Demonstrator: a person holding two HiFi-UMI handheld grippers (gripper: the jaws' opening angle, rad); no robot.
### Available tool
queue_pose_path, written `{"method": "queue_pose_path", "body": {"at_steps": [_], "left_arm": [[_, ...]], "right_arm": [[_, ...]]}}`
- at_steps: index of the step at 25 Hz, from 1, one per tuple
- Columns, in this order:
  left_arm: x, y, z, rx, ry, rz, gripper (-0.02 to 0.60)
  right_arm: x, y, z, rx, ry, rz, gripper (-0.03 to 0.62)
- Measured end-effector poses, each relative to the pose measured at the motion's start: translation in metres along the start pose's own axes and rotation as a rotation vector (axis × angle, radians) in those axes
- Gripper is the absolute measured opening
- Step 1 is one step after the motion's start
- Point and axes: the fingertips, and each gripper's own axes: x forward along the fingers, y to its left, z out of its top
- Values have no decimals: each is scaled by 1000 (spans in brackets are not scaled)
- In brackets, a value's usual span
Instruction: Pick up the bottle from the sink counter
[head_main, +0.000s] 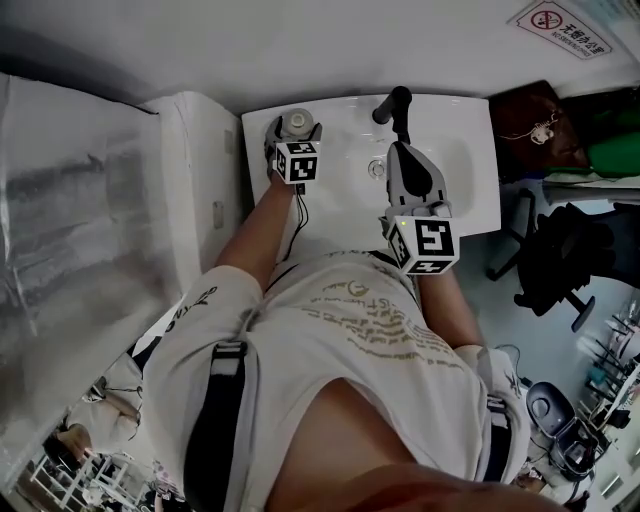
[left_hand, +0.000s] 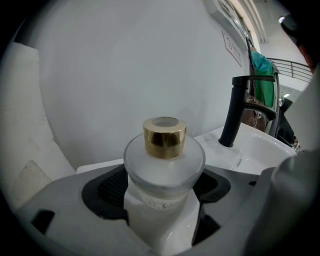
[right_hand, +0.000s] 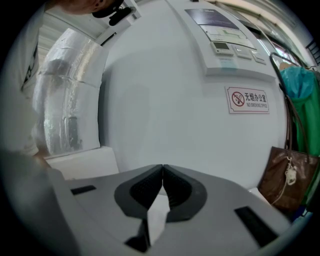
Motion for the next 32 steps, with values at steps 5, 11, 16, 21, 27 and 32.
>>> {"method": "queue_pose_path", "body": {"at_steps": [5,11,16,21,27,32], "left_arm": [[9,-2,4,54,-1,-11,370],[11,-1,8,58,-28,-1,370],[12,-4,8,92,-25,-13,360],[10,-6,6,92,-13,-56,356],[3,-8,13,65,-31,-71,354],[-11,-13,23,81,-37,-77,355]], "right_arm": [[3,-1,-3,-7,14,-2,25],[2,-4,-5,-11,25,-13,25],[1,-5,-10,-15,37,-14,25],[-1,-5,-12,-16,42,-13,25],[-3,-8,-11,-18,36,-18,25],[-4,-4,-9,-15,22,-8,25]]}}
